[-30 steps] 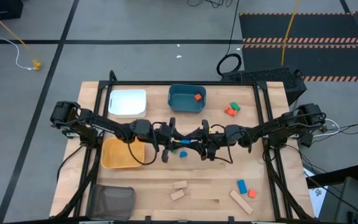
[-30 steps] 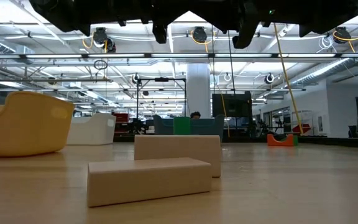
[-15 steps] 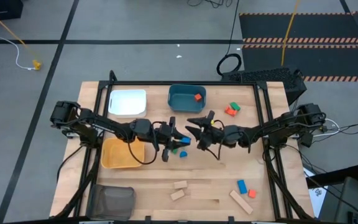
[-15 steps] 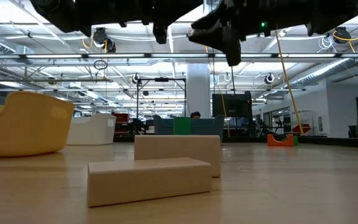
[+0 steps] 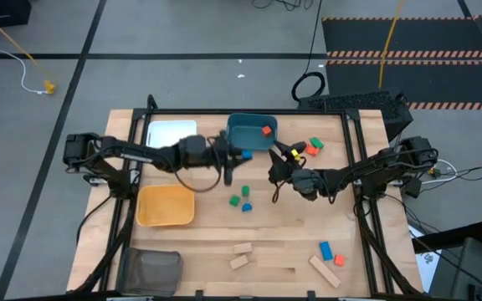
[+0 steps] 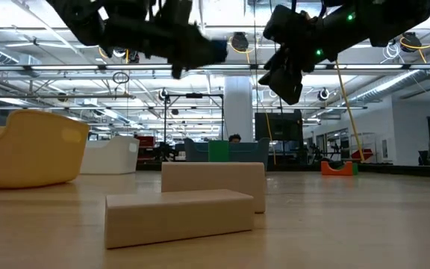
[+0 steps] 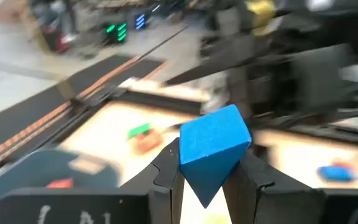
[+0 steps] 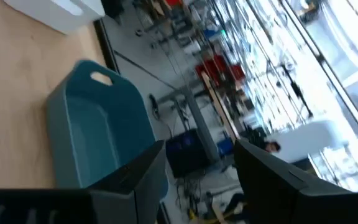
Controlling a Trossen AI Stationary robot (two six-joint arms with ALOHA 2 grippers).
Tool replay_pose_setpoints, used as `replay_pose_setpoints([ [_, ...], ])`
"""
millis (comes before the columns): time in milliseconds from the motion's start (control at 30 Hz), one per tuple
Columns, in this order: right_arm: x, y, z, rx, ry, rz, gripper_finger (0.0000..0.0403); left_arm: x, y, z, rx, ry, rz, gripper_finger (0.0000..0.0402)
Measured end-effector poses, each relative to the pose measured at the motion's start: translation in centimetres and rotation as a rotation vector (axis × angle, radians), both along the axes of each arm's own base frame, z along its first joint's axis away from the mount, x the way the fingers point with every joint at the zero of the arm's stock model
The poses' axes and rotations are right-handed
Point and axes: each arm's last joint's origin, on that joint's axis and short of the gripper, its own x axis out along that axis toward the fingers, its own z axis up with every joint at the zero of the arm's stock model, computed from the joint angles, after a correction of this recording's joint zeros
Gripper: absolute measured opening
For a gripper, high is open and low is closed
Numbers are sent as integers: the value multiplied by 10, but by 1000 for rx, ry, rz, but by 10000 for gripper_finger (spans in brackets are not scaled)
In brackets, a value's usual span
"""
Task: Sort & place blocks by color
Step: Put the top right blue wooden block into the white bin
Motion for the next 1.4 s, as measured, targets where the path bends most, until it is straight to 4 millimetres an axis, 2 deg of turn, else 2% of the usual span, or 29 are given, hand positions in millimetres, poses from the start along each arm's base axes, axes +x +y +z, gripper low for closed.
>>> replay_pose_setpoints([
  [133, -2, -1, -3, 41, -54, -51, 183, -16, 31, 0, -19, 96, 128, 85],
  [300, -3, -12, -7, 103, -122, -105, 183, -46, 64, 0, -87, 255, 273, 85],
  [567, -9, -44, -20, 203, -176, -235, 183, -100, 94, -3, -188, 509, 499, 85],
  [733, -13, -62, -23, 400, -261, -205, 183, -130, 98, -10, -252, 696, 658, 85],
  [867, -23, -76, -21, 621, -333, -190, 183, -146, 97, -20, -339, 854, 699, 86],
  [967, -35, -85, -17, 722, -348, -225, 183, -153, 95, -26, -381, 944, 706, 86],
  [1100, -50, -89, -11, 834, -342, -254, 183, -158, 93, -27, -411, 990, 713, 86],
  [1233, -62, -85, -5, 957, -321, -230, 183, -159, 93, -28, -407, 998, 718, 87],
  [1400, -74, -81, -1, 1023, -296, -257, 183, -159, 92, -28, -395, 1006, 712, 123],
])
